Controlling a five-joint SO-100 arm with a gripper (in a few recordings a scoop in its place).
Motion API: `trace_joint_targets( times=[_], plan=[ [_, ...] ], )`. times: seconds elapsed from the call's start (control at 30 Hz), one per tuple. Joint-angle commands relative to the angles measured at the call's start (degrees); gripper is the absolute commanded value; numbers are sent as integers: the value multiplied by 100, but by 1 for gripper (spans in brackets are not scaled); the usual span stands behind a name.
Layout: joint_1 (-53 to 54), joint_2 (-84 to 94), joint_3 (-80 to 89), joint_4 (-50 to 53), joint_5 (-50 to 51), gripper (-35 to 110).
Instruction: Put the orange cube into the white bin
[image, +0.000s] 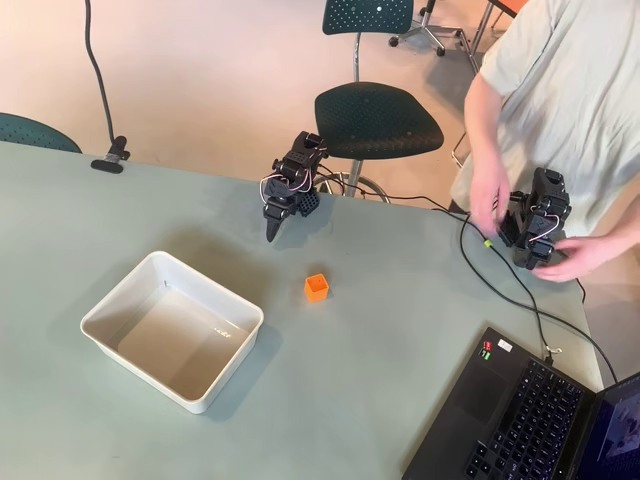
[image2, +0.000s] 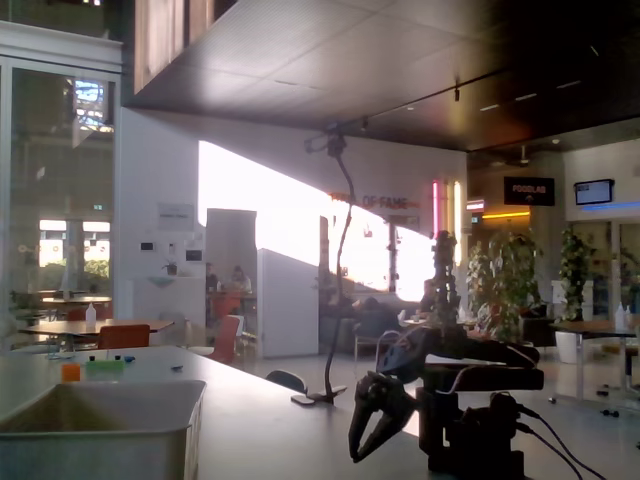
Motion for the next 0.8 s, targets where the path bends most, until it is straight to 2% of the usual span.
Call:
trace_joint_targets(
  times=[0.0,0.3,0.63,0.77],
  plan=[
    [88,18,-123,18,-18,-3],
    [62,35,-237,-149,-53,-3],
    [62,439,-853,-2013,-9,-3],
    [-62,475,-1099,-2329,18,-3]
  ],
)
